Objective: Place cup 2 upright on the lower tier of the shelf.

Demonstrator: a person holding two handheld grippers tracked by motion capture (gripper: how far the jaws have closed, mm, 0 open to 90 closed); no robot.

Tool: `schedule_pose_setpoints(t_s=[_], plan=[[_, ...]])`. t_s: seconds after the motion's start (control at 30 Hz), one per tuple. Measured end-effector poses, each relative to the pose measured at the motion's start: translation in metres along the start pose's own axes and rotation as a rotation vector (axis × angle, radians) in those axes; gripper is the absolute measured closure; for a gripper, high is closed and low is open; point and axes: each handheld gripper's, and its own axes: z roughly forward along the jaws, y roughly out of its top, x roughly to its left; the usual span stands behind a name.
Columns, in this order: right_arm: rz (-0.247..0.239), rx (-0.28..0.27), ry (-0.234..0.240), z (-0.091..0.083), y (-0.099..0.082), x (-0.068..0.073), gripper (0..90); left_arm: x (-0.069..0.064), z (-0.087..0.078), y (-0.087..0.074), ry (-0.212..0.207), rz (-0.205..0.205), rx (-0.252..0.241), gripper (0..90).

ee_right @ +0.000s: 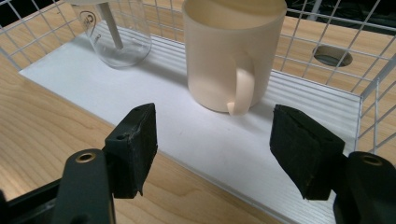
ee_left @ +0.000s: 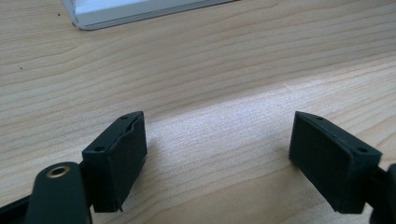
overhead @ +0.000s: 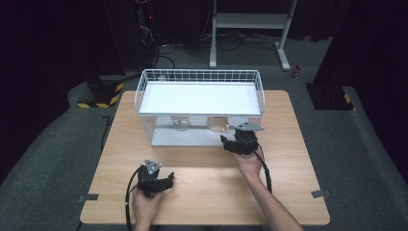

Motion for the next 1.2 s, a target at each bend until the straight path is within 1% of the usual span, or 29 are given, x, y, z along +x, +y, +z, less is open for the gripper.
schedule_pose_setpoints(t_s=[0.2,0.3,0.43,0.6,0.63,0.67,0.77,0.87,0.97,1.07,1.2], plan=[[-0.02,-0.006,0.017,-0.01,-0.002,-0.001,32.5,0.0,0.0,0.0,0.0,0.0,0.0,19.2],[-0.019,-0.011,0.025,-0.016,-0.003,-0.001,32.7,0.0,0.0,0.0,0.0,0.0,0.0,19.2],[-0.041,-0.018,0.034,-0.022,-0.004,-0.002,32.7,0.0,0.0,0.0,0.0,-0.001,0.001,19.2],[-0.039,-0.036,0.048,-0.028,-0.006,-0.004,32.8,0.0,0.0,0.0,0.0,-0.001,0.001,19.2],[-0.03,-0.037,0.052,-0.029,-0.007,-0.004,32.8,0.0,0.0,0.0,0.0,-0.001,0.001,19.2],[-0.038,-0.04,0.054,-0.03,-0.008,-0.004,32.8,0.0,0.0,0.0,0.0,-0.001,0.001,19.2],[-0.034,-0.037,0.059,-0.032,-0.011,-0.004,33.0,0.0,0.0,0.0,0.0,-0.001,0.001,19.2],[-0.041,-0.039,0.063,-0.035,-0.013,-0.006,33.1,0.0,0.0,0.0,0.0,-0.001,0.001,19.2],[-0.031,-0.045,0.071,-0.039,-0.015,-0.008,33.2,0.0,0.0,0.0,0.0,-0.001,0.001,19.2],[-0.039,-0.049,0.075,-0.044,-0.016,-0.008,33.8,0.0,0.0,0.0,0.0,-0.001,0.001,19.2],[-0.037,-0.058,0.095,-0.049,-0.018,-0.009,34.0,0.0,0.0,0.0,0.0,-0.001,0.001,19.2]])
